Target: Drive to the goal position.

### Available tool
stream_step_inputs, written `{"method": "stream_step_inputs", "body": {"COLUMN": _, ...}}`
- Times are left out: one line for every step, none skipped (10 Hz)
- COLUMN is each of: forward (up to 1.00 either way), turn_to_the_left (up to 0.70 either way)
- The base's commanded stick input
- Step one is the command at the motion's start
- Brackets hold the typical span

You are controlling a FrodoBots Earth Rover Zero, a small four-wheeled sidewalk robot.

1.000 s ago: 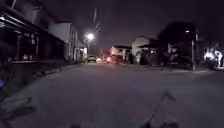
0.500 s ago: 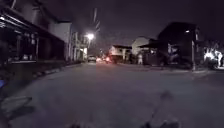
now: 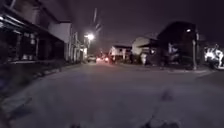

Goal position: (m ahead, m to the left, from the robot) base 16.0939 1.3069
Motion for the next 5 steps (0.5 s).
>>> {"method": "stream_step_inputs", "body": {"forward": 0.7, "turn_to_the_left": 0.0}}
{"method": "stream_step_inputs", "body": {"forward": 0.7, "turn_to_the_left": 0.0}}
{"method": "stream_step_inputs", "body": {"forward": 0.7, "turn_to_the_left": 0.0}}
{"method": "stream_step_inputs", "body": {"forward": 0.7, "turn_to_the_left": 0.0}}
{"method": "stream_step_inputs", "body": {"forward": 0.7, "turn_to_the_left": 0.0}}
